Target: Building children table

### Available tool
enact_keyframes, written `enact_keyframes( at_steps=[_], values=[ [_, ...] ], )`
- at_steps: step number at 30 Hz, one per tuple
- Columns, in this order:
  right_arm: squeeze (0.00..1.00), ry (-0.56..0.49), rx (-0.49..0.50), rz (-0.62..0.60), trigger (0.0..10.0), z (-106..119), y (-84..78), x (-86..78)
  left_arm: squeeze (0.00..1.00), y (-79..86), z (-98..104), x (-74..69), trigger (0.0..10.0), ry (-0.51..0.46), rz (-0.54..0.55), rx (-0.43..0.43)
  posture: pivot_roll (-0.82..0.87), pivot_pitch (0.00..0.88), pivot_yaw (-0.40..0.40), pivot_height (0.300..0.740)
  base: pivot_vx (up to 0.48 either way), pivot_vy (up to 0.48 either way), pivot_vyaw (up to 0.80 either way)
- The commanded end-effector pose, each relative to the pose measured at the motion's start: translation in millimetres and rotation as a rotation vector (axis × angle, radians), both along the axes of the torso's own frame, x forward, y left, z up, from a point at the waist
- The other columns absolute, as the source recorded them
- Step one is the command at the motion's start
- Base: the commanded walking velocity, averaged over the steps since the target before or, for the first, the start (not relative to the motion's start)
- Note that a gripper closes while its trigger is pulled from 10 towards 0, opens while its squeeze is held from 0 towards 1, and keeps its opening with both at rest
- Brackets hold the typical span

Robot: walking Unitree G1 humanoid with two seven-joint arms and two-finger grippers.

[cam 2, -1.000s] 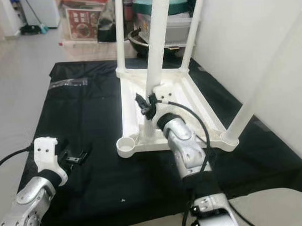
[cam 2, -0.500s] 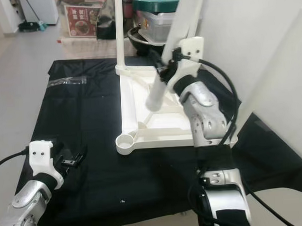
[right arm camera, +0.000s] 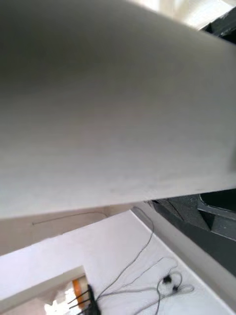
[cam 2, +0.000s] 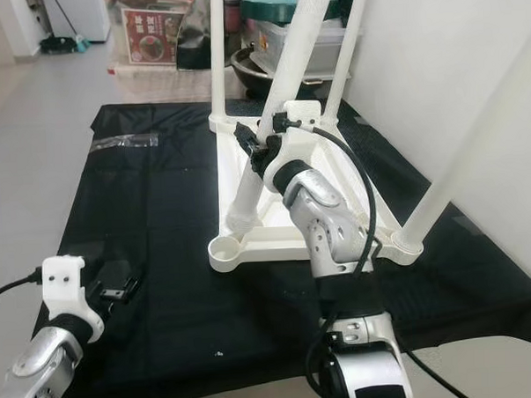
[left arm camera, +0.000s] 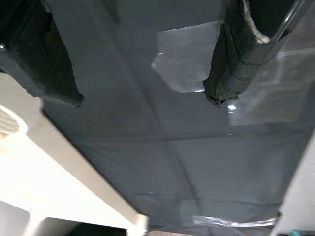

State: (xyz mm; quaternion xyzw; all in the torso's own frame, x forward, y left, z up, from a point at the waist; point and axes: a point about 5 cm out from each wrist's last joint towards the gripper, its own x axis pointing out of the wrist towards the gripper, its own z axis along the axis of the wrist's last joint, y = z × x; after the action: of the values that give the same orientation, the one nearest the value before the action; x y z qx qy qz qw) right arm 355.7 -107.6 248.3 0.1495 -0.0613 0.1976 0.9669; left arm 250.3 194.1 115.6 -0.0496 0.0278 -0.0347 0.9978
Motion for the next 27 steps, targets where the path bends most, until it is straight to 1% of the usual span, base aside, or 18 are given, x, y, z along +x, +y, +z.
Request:
enact_keyframes(
  at_steps=[1,2,3,4,6,8,9,10,12,14,16,17,20,23,27],
  values=[
    [0.00,0.022,0.016,0.027,10.0,-5,5.5,-4.6,0.00,8.0,-2,-3.7,10.0,0.021,0.032,0.026,0.10,0.000,-0.124,0.740,0.000,0.000,0.00],
    [0.00,0.025,0.009,0.053,10.0,-10,10.7,-7.9,0.00,12.0,-2,-5.0,10.0,0.026,0.050,0.028,0.10,0.000,-0.124,0.740,0.000,0.000,0.00],
    [0.00,0.025,0.009,0.053,10.0,-10,10.7,-7.9,0.00,12.0,-2,-5.0,10.0,0.026,0.050,0.028,0.10,0.000,-0.124,0.740,0.000,0.000,0.00],
    [0.00,0.016,-0.006,0.082,10.0,-12,14.2,-11.1,0.00,14.5,-2,-5.7,10.0,0.027,0.061,0.028,0.11,0.000,-0.129,0.740,0.000,0.000,0.00],
    [0.00,-0.046,-0.097,0.191,10.0,-14,18.9,-16.4,0.00,17.3,-2,-6.2,10.0,0.025,0.068,0.026,0.11,0.000,-0.131,0.740,0.000,0.000,0.00],
    [0.00,-0.046,-0.097,0.191,10.0,-14,18.9,-16.4,0.00,17.3,-2,-6.2,10.0,0.025,0.068,0.026,0.11,0.000,-0.131,0.740,0.000,0.000,0.00],
    [0.00,-0.066,-0.128,0.229,10.0,-15,19.9,-18.0,0.00,17.8,-1,-6.3,10.0,0.024,0.068,0.026,0.11,0.000,-0.131,0.740,0.000,0.000,0.00],
    [0.00,-0.094,-0.185,0.265,10.0,-16,18.3,-16.3,0.00,17.2,-1,-5.9,10.0,0.021,0.067,0.024,0.11,0.000,-0.136,0.740,0.000,0.000,0.00],
    [0.00,-0.121,-0.246,0.294,10.0,-16,14.9,-11.5,0.00,15.0,-1,-5.3,10.0,0.015,0.063,0.019,0.11,0.000,-0.141,0.740,0.000,0.000,0.00],
    [0.00,-0.121,-0.246,0.294,10.0,-16,14.9,-11.5,0.00,15.0,-1,-5.3,10.0,0.015,0.063,0.019,0.11,0.000,-0.141,0.740,0.000,0.000,0.00],
    [0.00,-0.128,-0.264,0.298,10.0,-15,13.2,-5.6,0.00,12.7,-1,-5.2,10.0,0.013,0.061,0.015,0.12,0.000,-0.144,0.740,0.000,0.000,0.00],
    [0.00,-0.128,-0.264,0.298,10.0,-15,13.2,-5.6,0.00,12.7,-1,-5.2,10.0,0.013,0.061,0.015,0.12,0.000,-0.144,0.740,0.000,0.000,0.00],
    [0.00,-0.146,-0.285,0.333,10.0,-13,15.4,-2.0,0.00,10.8,-1,-6.1,10.0,0.014,0.058,0.010,0.13,0.000,-0.154,0.740,0.000,0.000,0.00],
    [0.00,-0.142,-0.319,0.400,10.0,-20,18.5,1.3,0.00,10.7,-1,-7.6,10.0,0.015,0.055,0.009,0.14,0.000,-0.162,0.740,0.000,0.000,0.00],
    [0.00,-0.137,-0.342,0.421,10.0,-25,19.8,2.2,0.00,10.9,-1,-7.9,10.0,0.014,0.055,0.009,0.14,0.000,-0.166,0.740,0.000,0.000,0.00]
  ],
)
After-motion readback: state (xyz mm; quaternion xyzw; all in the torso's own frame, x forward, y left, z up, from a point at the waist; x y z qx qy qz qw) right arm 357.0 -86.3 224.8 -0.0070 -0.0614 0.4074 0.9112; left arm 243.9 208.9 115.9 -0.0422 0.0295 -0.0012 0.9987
